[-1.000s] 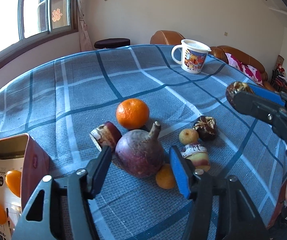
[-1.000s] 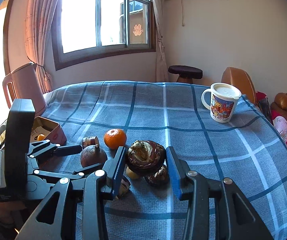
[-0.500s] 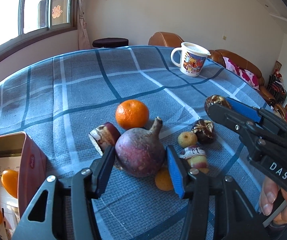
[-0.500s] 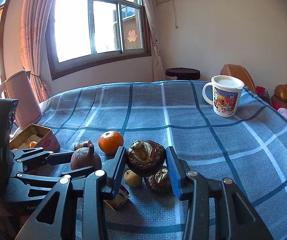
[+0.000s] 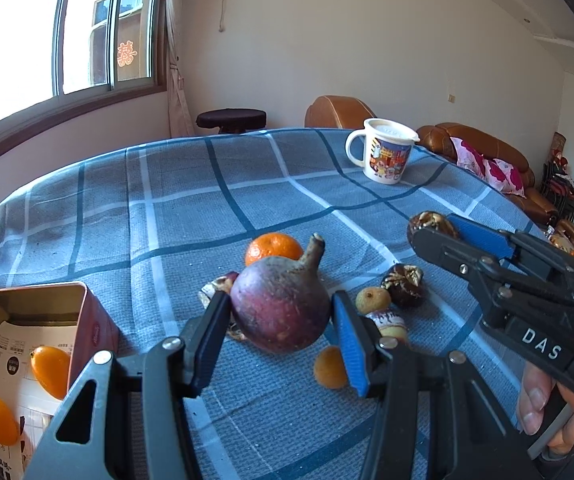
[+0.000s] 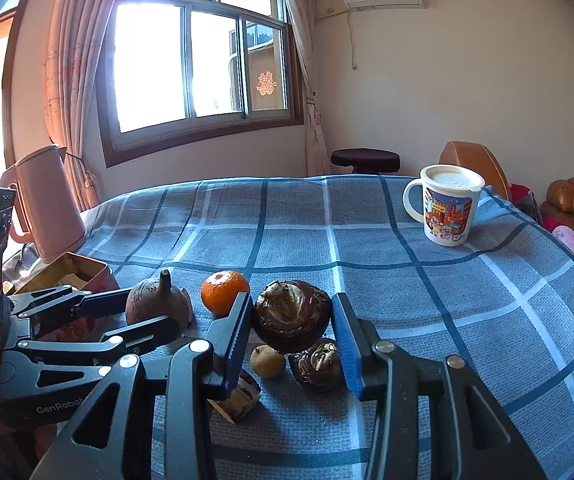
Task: Organize fruits
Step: 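Lift the purple beet and mangosteen with both tools toward the tin box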
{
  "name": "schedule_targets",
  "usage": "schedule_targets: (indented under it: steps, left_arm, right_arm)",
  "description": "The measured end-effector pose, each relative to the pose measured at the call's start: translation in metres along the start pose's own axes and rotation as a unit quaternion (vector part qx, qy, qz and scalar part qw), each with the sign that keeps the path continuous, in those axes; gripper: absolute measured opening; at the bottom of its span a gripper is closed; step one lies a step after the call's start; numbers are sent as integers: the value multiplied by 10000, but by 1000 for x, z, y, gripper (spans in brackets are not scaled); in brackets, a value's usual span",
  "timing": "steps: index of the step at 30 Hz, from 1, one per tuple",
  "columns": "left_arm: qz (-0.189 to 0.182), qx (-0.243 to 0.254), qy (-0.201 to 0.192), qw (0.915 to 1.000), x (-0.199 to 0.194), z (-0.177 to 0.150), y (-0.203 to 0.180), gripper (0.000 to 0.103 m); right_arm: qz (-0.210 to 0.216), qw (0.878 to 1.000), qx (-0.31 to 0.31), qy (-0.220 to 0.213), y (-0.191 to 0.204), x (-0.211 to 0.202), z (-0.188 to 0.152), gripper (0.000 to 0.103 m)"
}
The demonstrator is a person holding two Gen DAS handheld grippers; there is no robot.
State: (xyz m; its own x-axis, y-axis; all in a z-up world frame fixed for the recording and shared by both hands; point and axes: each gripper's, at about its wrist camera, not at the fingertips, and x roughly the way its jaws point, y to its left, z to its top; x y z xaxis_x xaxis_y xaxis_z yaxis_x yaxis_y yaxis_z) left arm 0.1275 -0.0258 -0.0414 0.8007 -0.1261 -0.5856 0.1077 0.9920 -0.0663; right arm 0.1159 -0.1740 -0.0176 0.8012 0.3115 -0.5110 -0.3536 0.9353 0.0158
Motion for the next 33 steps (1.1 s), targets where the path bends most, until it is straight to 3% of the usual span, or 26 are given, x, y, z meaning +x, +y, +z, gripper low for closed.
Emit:
schedule_targets:
  steps: [33]
  left_arm:
    - [192,-33,-695,9974,-25,-4,1,54]
  right_arm:
    - [17,9990,-133,-419,5,-15,0,43]
